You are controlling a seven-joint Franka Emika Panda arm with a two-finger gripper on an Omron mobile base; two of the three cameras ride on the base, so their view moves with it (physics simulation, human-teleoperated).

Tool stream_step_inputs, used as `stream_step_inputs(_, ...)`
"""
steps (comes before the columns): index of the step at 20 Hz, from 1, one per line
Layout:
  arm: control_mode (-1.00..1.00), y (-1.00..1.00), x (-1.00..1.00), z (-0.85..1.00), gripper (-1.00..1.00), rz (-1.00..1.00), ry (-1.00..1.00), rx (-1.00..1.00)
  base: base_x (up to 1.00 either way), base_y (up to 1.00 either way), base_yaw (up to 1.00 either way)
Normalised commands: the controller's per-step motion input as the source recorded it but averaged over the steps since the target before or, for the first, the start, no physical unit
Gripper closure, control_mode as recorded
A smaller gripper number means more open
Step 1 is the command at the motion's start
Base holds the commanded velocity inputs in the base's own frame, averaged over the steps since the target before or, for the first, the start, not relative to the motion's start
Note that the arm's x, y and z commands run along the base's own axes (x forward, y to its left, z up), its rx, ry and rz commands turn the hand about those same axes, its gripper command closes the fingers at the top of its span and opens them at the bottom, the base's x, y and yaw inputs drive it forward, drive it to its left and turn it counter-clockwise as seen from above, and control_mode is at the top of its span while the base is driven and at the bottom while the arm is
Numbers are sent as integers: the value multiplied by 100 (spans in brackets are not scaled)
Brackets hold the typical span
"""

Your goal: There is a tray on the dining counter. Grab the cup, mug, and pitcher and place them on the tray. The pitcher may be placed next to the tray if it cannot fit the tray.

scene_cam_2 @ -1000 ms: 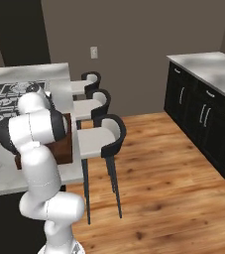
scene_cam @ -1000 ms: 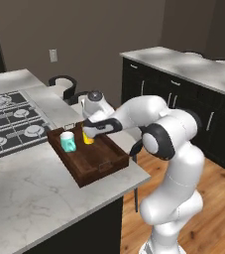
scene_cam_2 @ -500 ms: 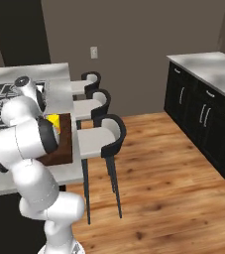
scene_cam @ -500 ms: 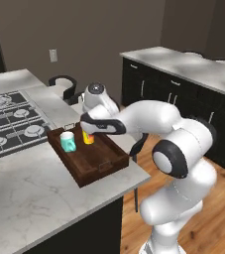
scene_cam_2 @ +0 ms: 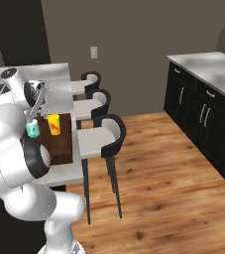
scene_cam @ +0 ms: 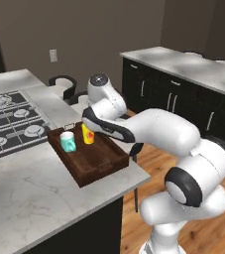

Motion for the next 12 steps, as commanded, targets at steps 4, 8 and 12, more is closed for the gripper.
stream_step_inputs(4, -100, -44, -36, 12, -100, -45, 19, 2, 0, 0, 0)
stream_step_inputs(8, -100, -46, -33, 5, -100, -45, 26, 6, 0, 0, 0)
stream_step_inputs(12, -100, -56, -34, 4, -100, -42, 29, 12, 0, 0, 0)
